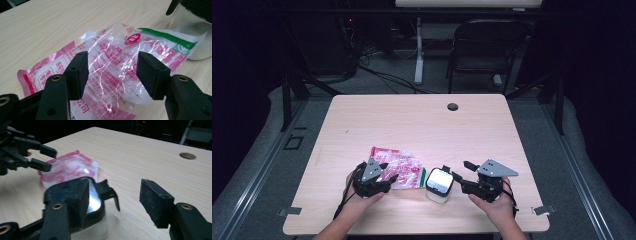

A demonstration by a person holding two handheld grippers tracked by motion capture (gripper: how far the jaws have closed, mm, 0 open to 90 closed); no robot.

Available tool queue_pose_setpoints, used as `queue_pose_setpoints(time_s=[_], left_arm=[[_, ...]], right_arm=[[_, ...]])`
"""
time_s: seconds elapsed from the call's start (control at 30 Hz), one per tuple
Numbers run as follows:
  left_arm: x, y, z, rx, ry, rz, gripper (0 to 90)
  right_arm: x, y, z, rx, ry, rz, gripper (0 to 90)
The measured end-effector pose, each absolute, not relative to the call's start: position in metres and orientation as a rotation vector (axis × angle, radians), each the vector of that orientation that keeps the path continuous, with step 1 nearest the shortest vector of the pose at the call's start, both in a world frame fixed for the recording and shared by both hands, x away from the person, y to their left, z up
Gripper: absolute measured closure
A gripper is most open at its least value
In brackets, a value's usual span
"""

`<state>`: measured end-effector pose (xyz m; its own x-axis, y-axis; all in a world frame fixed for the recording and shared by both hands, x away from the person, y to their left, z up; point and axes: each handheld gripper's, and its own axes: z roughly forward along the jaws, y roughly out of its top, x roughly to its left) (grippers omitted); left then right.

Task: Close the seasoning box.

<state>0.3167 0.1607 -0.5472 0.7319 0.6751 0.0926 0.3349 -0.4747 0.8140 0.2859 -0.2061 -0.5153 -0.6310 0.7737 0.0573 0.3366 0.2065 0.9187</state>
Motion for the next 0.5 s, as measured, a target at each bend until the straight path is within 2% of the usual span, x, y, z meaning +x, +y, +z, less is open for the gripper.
queue_pose_setpoints(time_s=[0.5], left_arm=[[0.3187,0.1627,-0.5477,2.088,0.773,0.526,43.2]], right_arm=[[0.2921,-0.2151,-0.5227,1.094,2.049,1.375,41.1]])
